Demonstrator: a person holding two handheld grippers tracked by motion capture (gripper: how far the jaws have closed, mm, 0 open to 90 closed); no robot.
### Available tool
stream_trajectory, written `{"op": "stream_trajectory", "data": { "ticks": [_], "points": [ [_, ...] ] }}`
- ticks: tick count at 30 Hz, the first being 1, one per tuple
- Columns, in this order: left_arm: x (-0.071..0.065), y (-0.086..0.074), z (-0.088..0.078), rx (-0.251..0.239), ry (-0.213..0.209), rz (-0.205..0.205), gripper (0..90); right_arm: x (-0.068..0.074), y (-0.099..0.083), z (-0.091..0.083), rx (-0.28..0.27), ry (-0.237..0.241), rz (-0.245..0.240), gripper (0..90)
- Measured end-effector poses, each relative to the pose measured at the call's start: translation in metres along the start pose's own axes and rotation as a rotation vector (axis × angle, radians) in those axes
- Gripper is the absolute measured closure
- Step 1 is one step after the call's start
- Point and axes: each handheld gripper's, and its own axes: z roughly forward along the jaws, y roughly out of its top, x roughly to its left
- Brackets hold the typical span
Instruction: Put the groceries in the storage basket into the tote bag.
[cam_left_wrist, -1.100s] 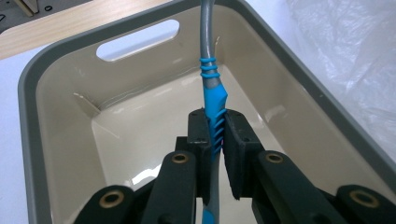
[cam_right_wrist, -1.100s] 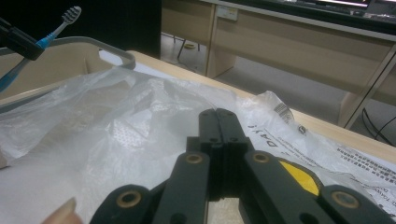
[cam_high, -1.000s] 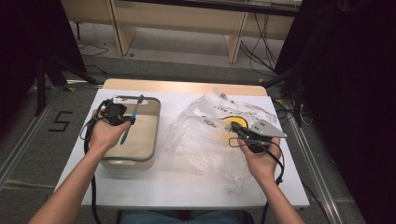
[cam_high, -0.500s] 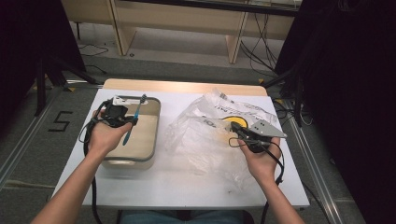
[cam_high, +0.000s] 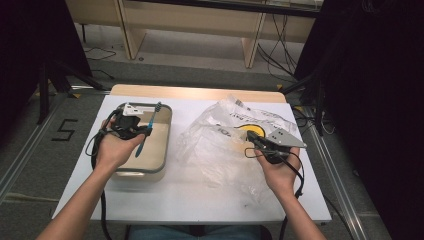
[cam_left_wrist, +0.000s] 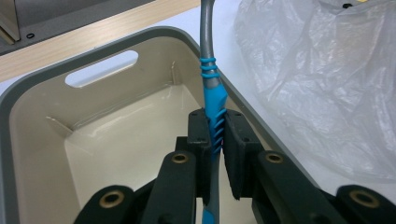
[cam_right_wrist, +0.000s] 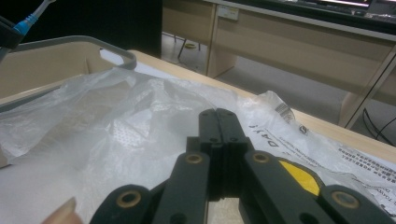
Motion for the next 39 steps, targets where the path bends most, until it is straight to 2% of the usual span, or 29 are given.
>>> {"op": "stream_trajectory", "data": {
  "ticks": [19,39],
  "points": [
    [-0.018,0.006,-0.009,-0.023,-0.037,0.027,81.3,0.0,0.0,0.0,-0.001,0.0,-0.001,90.0],
    [-0.042,0.017,-0.02,-0.046,-0.102,0.062,81.3,0.0,0.0,0.0,-0.001,0.0,0.0,90.0]
  ]
}}
